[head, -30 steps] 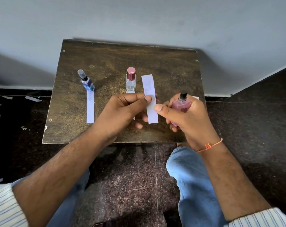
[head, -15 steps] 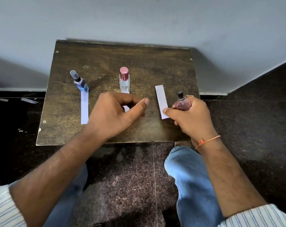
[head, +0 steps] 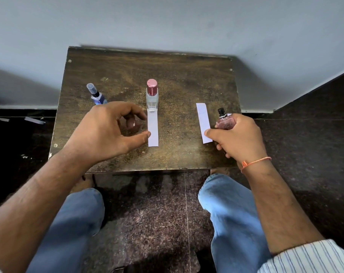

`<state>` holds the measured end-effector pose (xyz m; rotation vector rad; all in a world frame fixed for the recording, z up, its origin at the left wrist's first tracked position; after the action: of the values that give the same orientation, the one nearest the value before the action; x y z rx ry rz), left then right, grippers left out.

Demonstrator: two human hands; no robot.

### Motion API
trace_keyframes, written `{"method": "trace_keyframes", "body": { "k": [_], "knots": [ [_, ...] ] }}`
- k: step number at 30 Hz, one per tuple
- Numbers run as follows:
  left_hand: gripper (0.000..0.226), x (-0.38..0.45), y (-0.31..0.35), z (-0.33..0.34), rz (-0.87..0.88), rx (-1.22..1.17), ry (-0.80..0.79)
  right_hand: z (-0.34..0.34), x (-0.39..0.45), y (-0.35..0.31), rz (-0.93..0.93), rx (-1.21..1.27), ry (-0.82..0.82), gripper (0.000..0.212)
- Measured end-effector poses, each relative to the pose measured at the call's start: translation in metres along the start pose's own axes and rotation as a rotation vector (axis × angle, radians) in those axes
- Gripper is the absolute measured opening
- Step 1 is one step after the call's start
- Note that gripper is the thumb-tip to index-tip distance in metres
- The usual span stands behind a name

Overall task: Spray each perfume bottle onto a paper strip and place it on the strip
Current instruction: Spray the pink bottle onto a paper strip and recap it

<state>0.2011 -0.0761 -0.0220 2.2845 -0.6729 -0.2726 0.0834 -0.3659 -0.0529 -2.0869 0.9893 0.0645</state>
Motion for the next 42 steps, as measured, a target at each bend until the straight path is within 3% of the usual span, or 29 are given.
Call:
{"method": "trace_keyframes", "body": {
  "k": [11, 21, 26, 30, 35, 42],
  "knots": [
    [0.027, 0.000, -0.006, 0.003, -0.013, -0.096, 0.004, 0.005, 0.000, -0.002, -0.038, -0.081, 0.001, 0.023],
    [0.043, 0.002, -0.013, -0.005, -0.034, 0.080, -0.006, 0.002, 0.000, -0.002, -0.068, -0.100, 0.010, 0.025],
    [0.021, 0.003, -0.022, -0.001, -0.078, 0.077, -0.040, -0.005, -0.002, -0.008, -0.120, -0.042, 0.043, 0.031],
    [0.017, 0.003, -0.020, 0.000, -0.109, -0.104, -0.009, 0.004, -0.011, -0.024, -0.252, 0.120, -0.027, 0.033],
    [0.025, 0.003, -0.003, 0.003, -0.068, -0.587, 0.049, 0.023, -0.031, -0.050, -0.505, 0.278, -0.240, 0.025],
    [0.022, 0.003, 0.006, 0.012, -0.004, -0.720, 0.036, 0.035, -0.047, -0.062, -0.677, 0.223, -0.293, 0.025]
  ]
}}
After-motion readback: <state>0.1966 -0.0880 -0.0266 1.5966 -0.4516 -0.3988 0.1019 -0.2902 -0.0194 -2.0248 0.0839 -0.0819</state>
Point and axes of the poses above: each hand's wrist, its own x-axis towards the middle knuckle, its own z-axis out of the palm, y = z × x, the point moved 9 cm from there along x, towards the middle knuckle
